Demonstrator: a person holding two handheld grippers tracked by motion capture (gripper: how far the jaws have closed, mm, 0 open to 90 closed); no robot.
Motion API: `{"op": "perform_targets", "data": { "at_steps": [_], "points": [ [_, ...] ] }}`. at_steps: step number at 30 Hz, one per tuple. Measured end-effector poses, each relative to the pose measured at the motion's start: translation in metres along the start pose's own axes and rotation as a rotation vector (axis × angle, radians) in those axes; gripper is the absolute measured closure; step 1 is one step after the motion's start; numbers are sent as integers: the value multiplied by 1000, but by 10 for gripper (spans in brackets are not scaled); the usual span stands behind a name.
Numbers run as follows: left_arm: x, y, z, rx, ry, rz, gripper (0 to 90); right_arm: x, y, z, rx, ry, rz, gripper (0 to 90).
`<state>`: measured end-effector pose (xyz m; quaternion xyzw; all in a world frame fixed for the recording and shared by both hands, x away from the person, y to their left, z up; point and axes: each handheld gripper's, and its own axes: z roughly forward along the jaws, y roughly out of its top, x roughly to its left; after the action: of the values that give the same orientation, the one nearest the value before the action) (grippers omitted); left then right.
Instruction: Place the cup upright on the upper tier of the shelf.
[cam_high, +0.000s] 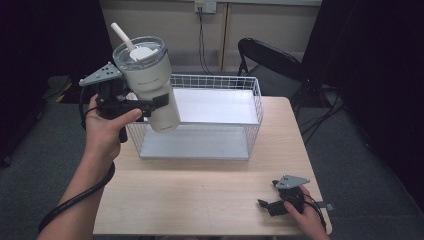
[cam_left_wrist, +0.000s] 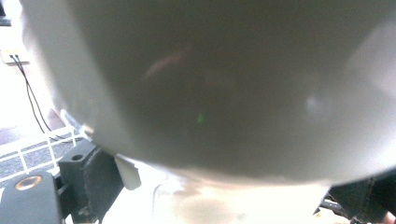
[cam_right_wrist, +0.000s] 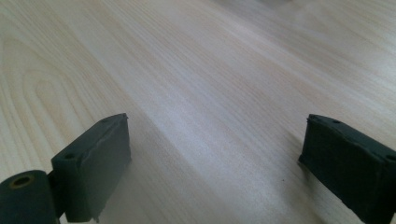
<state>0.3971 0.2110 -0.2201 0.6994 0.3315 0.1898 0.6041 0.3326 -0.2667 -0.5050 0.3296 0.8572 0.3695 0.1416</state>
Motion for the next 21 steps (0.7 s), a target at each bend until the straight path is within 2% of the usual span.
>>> {"op": "perform_targets", "data": {
  "at_steps": [21],
  "points": [
    [9, 12, 13, 1, 42, 2, 100, 0, 0, 0, 0, 0, 0, 76]
  ]
}}
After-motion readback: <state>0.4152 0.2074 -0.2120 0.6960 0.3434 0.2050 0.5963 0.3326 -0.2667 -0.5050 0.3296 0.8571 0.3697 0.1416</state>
